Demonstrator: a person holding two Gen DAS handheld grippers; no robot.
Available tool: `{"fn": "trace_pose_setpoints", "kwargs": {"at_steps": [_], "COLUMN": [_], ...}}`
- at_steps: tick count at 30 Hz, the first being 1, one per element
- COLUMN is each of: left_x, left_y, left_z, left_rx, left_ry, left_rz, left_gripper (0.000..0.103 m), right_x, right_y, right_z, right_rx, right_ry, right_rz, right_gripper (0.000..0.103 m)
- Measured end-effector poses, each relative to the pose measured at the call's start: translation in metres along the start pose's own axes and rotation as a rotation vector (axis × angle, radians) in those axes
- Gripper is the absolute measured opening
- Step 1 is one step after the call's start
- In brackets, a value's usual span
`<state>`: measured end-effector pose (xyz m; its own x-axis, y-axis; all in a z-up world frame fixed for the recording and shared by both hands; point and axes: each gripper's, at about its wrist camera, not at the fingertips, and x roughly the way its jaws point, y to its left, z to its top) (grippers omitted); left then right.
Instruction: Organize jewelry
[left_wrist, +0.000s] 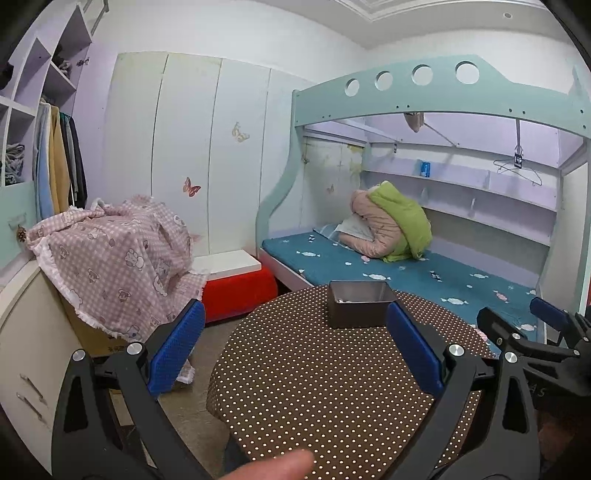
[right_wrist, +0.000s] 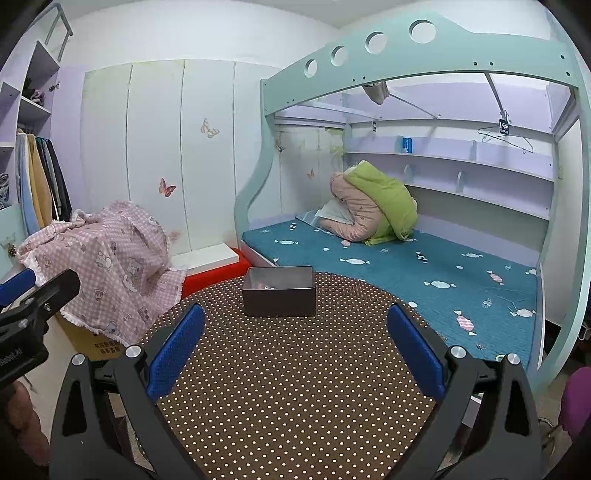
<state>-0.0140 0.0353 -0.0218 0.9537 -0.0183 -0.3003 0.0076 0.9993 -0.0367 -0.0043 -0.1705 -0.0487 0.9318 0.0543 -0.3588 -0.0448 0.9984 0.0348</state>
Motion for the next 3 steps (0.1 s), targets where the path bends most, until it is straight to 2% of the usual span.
{"fn": "trace_pose_setpoints", "kwargs": {"at_steps": [3], "left_x": [0.0000], "left_y": [-0.0005], "left_z": [-0.0006], "left_rx": [0.004], "left_ry": [0.000], "left_rz": [0.001], "left_gripper": [0.098], "right_x": [-0.0007], "right_y": [0.0000], "right_z": [-0.0002], "right_rx": [0.004], "right_ry": [-0.001], "right_rz": [0.000], "right_gripper": [0.095]}}
